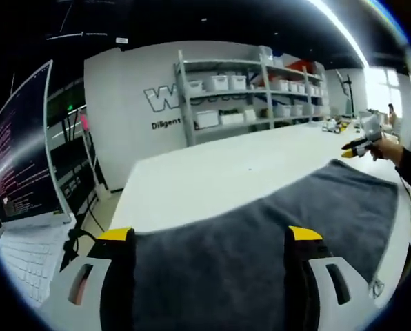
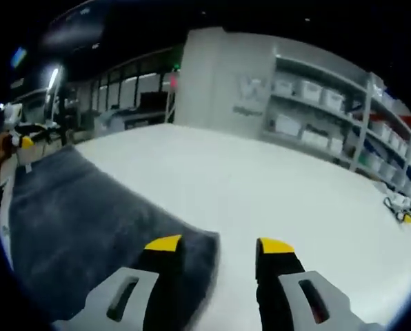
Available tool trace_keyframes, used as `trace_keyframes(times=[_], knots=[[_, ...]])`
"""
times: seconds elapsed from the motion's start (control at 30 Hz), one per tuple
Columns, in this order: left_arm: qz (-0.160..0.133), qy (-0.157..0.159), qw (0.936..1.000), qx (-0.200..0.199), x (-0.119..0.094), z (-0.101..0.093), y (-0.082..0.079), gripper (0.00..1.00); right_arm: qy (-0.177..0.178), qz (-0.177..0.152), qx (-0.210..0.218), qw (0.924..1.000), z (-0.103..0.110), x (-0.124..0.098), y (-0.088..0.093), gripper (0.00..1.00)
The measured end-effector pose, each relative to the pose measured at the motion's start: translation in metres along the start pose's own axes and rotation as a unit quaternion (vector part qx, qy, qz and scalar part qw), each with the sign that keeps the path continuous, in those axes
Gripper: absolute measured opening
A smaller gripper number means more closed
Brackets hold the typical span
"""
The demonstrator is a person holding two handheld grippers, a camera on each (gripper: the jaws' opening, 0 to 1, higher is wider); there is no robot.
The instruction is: Open the folded towel by lifting each exposed corner and separating the folded layers until the towel lies flat within the target outline without major curled edges
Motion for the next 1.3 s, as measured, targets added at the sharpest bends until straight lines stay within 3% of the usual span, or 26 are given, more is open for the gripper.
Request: trace_keyframes(times=[0.13,0.27,0.37,0.47,0.57,1.03,1.17,1.3], knots=[[0.003,-0.002,1.0,0.003,-0.006,-0.006,0.003,0.87,0.006,0.014,-0.002,0.9999,-0.003,0.005,0.01,0.22],[0.006,-0.006,1.0,0.004,-0.007,-0.009,0.005,0.87,0.0,0.025,0.005,0.9997,0.003,0.013,0.018,0.22],[0.01,-0.004,0.9999,0.006,-0.005,-0.013,0.008,0.87,0.006,0.036,-0.012,0.9993,0.007,0.018,0.025,0.09],[0.013,-0.003,0.9999,0.007,-0.004,-0.016,0.008,0.84,-0.001,0.045,0.004,0.999,0.005,0.02,0.029,0.0],[0.009,-0.003,0.9999,0.004,-0.004,-0.019,0.007,0.78,-0.001,0.049,0.004,0.9988,0.004,0.02,0.029,0.0],[0.024,-0.004,0.9996,0.018,0.013,-0.023,0.003,0.82,-0.005,0.066,-0.015,0.9977,-0.018,0.004,0.038,0.0],[0.033,-0.004,0.9994,0.011,0.028,-0.031,0.002,0.82,-0.002,0.08,-0.03,0.9963,-0.031,-0.003,0.04,0.0],[0.036,-0.002,0.9987,0.037,0.04,-0.033,0.003,0.8,0.002,0.073,0.0,0.9974,-0.05,-0.012,0.041,0.0]])
Point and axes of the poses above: the point that each gripper's makers call its tool centre point, and the gripper's own axes: x roughly forward along the fingers, z roughly to its left, y roughly out of its underside, the point moved 10 cm from there along -x, roughly backward along the fingers, and after that the axes turned 10 degrees about -y, right-handed, at the moved point
